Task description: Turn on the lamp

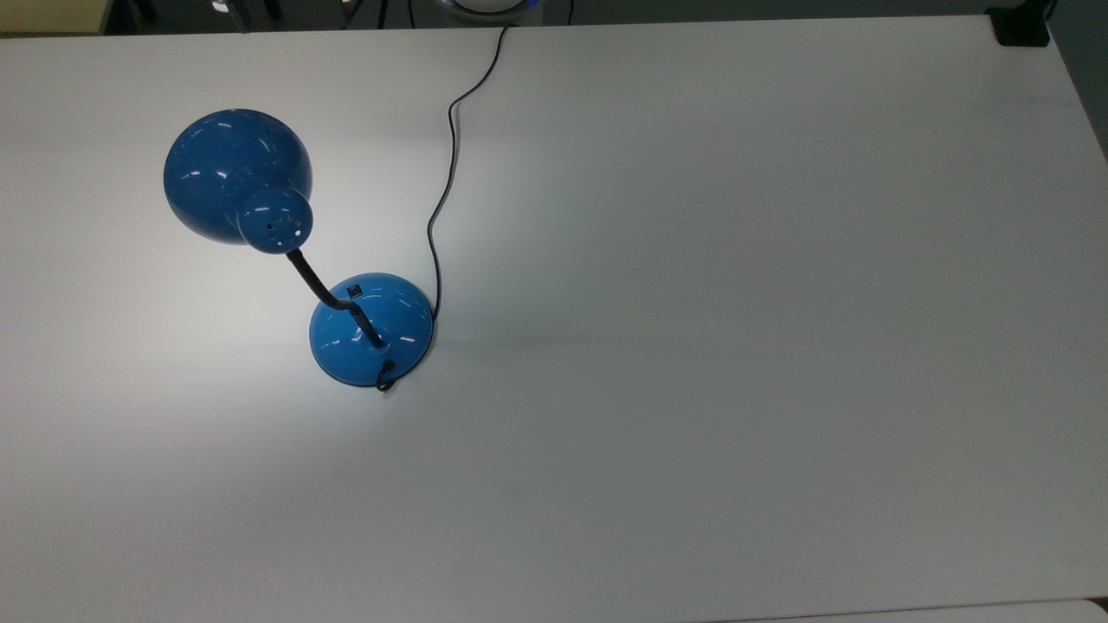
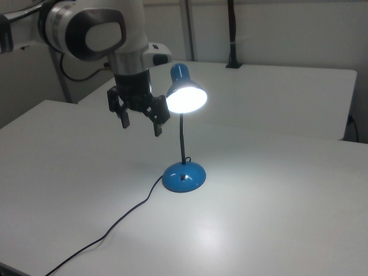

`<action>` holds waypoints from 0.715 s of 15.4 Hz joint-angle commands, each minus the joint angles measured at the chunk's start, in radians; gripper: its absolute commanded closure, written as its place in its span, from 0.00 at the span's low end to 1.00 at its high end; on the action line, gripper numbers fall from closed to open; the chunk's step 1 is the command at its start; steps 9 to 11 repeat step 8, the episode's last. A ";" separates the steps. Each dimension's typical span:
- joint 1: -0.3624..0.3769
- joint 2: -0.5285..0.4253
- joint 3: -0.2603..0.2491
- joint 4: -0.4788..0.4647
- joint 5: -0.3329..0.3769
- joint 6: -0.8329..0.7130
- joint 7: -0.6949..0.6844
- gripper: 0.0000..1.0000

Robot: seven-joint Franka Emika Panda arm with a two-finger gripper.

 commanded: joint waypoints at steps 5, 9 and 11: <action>0.090 0.028 0.003 0.085 -0.034 -0.015 0.213 0.00; 0.091 0.043 0.006 0.087 -0.037 -0.003 0.210 0.00; 0.091 0.043 0.006 0.087 -0.037 -0.003 0.210 0.00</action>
